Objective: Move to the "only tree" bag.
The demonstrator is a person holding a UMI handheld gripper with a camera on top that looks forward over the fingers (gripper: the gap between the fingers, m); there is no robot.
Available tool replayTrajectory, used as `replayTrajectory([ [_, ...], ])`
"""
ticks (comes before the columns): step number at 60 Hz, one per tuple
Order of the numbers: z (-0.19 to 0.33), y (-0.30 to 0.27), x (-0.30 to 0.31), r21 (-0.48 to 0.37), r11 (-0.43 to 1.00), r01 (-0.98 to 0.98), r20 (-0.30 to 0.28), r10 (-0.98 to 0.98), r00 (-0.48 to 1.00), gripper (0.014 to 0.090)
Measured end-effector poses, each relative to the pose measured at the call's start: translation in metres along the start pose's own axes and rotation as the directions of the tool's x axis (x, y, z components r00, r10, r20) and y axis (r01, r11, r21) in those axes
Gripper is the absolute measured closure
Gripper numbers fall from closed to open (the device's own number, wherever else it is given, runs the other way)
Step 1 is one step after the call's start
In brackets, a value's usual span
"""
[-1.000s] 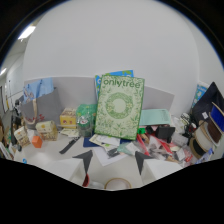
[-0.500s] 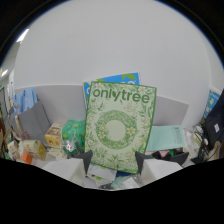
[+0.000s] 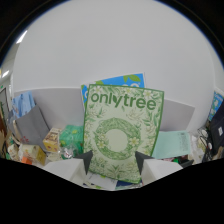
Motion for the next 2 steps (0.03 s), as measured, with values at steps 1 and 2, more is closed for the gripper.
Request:
replayTrajectory([
  [1, -0.0001, 0.0001, 0.0001, 0.0, 1.0, -0.001, 0.0, 0.001, 1.0, 0.0206],
  [2, -0.0003, 0.0003, 0.0002, -0.002, 1.0, -0.002, 0.0, 0.002, 1.0, 0.0209],
])
